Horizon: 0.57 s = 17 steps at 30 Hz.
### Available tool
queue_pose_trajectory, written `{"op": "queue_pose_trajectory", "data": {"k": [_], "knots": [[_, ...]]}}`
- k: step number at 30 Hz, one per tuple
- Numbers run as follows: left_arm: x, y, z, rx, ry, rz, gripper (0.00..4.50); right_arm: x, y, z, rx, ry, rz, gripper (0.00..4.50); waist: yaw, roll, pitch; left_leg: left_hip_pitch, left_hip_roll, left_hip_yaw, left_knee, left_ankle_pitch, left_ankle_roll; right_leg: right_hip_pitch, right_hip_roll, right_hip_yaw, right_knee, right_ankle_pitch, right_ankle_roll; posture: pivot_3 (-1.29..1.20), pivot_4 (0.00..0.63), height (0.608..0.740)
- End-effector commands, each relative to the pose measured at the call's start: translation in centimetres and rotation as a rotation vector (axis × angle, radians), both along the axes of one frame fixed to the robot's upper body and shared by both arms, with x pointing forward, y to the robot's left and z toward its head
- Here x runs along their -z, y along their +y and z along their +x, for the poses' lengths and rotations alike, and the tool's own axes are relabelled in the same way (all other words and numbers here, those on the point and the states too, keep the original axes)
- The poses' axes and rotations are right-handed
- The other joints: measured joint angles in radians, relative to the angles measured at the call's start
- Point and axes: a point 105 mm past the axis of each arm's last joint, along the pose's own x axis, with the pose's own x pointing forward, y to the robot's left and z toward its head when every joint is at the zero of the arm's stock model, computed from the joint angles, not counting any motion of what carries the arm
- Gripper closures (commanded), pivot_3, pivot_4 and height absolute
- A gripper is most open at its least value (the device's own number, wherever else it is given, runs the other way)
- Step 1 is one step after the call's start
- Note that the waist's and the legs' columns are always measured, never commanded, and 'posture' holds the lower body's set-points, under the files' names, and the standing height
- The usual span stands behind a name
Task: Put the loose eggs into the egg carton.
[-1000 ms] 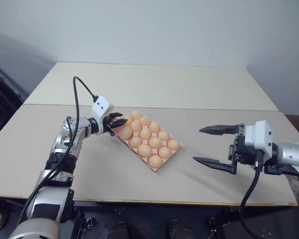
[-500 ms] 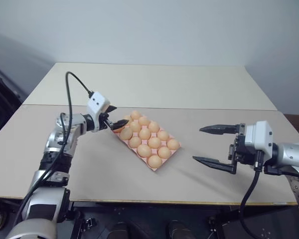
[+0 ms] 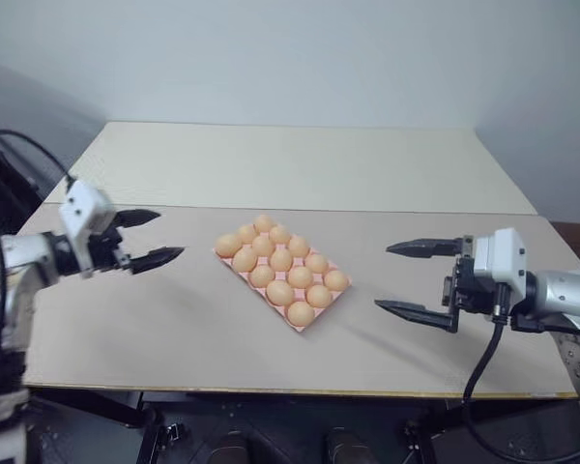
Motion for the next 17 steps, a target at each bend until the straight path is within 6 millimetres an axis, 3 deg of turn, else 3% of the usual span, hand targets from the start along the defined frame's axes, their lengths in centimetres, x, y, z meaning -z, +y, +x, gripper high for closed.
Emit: {"op": "queue_pose_trajectory", "data": {"k": [1,7,17], "knots": [[-0.8,0.3,-2.3,0.009,-0.021,0.027,0.02,-0.6,0.0,-0.2,-0.027,-0.031,0.002,0.00,-0.002,0.000,0.000,0.000,0.000,0.000,0.000,0.000,0.000,0.000,0.000,0.000,0.000,0.000,0.000,0.00,0.150,0.740],[0.3,0.8,-4.6,-0.029,0.029,0.013,0.02,-0.5,0.0,-0.1,-0.044,-0.020,-0.005,0.00,-0.003,0.000,0.000,0.001,0.000,0.001,-0.001,0.000,0.000,0.000,0.000,0.000,0.000,0.000,0.000,0.00,0.150,0.740],[0.2,0.4,-5.4,-0.017,0.059,-0.023,0.02,-0.2,-0.1,-0.2,-0.048,-0.005,-0.008,0.00,-0.002,0.000,0.000,0.002,0.000,0.001,-0.001,0.000,0.000,0.000,0.000,0.001,0.000,0.000,0.000,0.00,0.150,0.740]]}}
